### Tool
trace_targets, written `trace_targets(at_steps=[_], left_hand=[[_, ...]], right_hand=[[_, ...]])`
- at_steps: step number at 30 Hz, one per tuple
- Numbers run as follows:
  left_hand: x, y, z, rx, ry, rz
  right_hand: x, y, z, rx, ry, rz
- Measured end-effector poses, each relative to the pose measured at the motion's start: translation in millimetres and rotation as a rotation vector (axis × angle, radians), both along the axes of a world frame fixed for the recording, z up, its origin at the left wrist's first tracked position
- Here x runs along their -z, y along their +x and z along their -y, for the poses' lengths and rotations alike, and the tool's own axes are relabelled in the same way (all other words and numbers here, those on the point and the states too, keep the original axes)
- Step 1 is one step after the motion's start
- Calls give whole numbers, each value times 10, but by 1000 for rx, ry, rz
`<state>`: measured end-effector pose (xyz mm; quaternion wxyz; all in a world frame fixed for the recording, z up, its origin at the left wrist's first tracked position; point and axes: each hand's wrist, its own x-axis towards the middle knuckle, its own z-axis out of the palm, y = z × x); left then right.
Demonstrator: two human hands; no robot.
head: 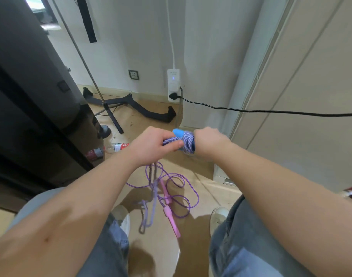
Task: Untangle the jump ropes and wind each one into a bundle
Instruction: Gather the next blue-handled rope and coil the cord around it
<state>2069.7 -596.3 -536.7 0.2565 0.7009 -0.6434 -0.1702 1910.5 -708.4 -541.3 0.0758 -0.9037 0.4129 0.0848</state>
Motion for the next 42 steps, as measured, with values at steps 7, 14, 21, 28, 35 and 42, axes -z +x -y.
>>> trace_targets(at_steps=[7,14,21,28,35,42], left_hand=[[97,270,52,-224,-30,10],[185,300,37,-292,350,-396],[133,36,-19,-111,360,-101],[-6,100,32,25,26,130],[-23,272,75,-14,17,185],[17,332,58,-336,247,-384]], right_hand=[[-19,98,-371,-573,87,-71],[-285,103,-279,-284,119,432],[-160,104,111,317,16,611],[117,82,114,133,13,108],[0,169,-302,-474,103,-39],[-181,128,-293,-358,467,358]])
